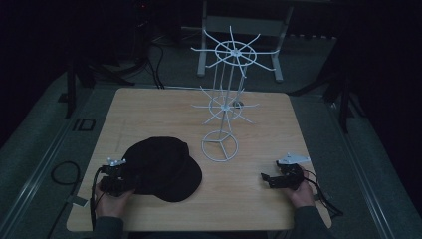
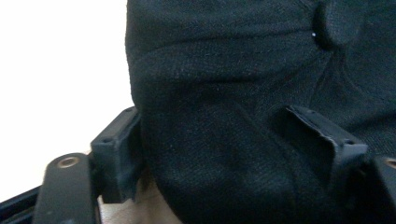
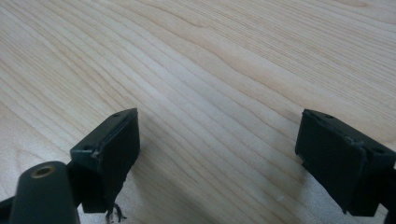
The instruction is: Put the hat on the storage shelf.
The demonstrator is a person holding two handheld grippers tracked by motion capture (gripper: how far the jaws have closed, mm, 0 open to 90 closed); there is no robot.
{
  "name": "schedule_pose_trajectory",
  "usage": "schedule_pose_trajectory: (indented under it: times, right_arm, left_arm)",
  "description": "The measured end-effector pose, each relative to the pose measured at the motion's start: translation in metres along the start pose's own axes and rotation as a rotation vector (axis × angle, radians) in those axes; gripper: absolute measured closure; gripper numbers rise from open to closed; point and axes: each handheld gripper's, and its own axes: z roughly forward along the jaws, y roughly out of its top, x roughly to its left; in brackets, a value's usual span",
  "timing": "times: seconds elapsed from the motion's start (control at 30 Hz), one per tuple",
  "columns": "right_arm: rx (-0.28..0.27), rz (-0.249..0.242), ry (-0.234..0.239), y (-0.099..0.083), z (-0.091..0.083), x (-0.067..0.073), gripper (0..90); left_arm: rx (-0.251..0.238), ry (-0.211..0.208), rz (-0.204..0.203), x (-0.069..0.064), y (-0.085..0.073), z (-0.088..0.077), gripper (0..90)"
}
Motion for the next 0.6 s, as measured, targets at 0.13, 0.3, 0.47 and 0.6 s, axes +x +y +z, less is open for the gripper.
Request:
schedule_pose_trajectory:
  times: [0.13, 0.3, 0.47, 0.6]
  right_arm:
    - [0.000, 0.000, 0.000, 0.0000, 0.0000, 0.0000, 13.7]
    - [0.000, 0.000, 0.000, 0.0000, 0.0000, 0.0000, 13.7]
    - [0.000, 0.000, 0.000, 0.0000, 0.0000, 0.0000, 13.7]
    - [0.000, 0.000, 0.000, 0.0000, 0.0000, 0.0000, 13.7]
  left_arm:
    - [0.012, 0.003, 0.000, 0.0000, 0.0022, 0.0018, 33.9]
    - [0.023, -0.003, -0.041, 0.0032, 0.0047, 0.0017, 44.5]
    - [0.013, 0.026, -0.083, 0.0044, 0.0061, 0.0034, 42.4]
    - [0.026, 0.036, -0.069, 0.0035, 0.0094, 0.0051, 39.0]
